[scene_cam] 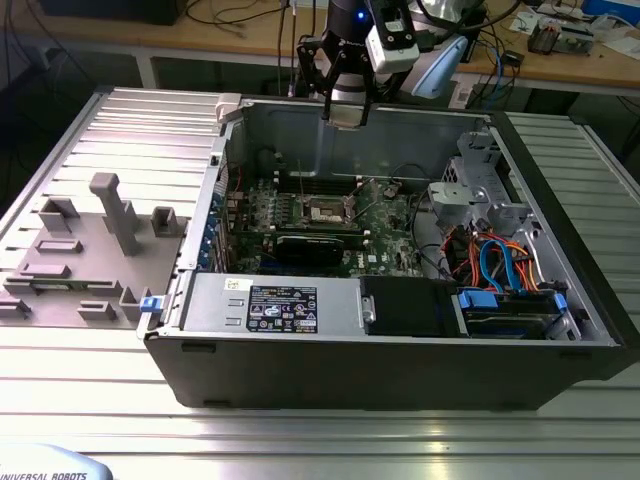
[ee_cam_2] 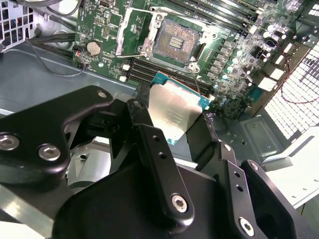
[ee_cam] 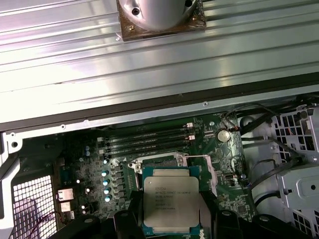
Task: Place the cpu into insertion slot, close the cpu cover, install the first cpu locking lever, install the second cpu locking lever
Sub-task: 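Place the cpu into insertion slot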
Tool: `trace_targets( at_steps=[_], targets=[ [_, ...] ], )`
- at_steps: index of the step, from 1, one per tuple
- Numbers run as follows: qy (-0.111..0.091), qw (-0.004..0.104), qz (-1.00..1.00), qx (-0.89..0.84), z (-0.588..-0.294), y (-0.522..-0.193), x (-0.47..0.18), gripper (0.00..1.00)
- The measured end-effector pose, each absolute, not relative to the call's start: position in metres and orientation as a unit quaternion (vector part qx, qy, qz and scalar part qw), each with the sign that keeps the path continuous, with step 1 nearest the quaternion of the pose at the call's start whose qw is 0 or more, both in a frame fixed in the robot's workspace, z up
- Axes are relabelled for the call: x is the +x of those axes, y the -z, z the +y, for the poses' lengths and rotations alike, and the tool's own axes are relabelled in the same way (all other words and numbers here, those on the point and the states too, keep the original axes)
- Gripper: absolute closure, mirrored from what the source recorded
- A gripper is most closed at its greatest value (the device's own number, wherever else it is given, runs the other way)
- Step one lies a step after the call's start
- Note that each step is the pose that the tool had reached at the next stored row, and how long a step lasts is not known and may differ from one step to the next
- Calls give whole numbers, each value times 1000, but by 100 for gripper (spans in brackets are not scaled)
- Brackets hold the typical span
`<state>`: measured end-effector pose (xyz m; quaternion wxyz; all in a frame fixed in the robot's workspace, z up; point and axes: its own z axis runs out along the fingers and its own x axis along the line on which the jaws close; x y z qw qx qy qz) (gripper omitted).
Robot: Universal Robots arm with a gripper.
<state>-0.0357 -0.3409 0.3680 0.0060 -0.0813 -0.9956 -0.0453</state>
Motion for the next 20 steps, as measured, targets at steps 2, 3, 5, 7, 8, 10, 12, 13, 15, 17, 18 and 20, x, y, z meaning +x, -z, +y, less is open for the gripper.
trace_targets(
  at_steps=[2,3,5,7,8,10,12,13,15,17,18,20],
  targets=[
    [45,6,-996,-81,-341,-368,-36,46],
    [45,6,-996,-81,-341,-368,-36,46],
    [45,6,-996,-81,-341,-368,-36,46],
    [45,6,-996,-82,-341,-368,-36,46],
    [45,6,-996,-83,-341,-368,-36,46],
    [45,6,-995,-88,-341,-368,-36,46],
    [45,5,-995,-93,-341,-368,-36,46],
    [45,5,-994,-95,-341,-368,-36,46],
    [45,5,-994,-97,-341,-368,-36,46],
    [45,5,-994,-97,-341,-368,-36,46],
    [45,5,-994,-97,-341,-368,-36,46],
    [45,5,-994,-97,-341,-368,-36,46]
  ],
)
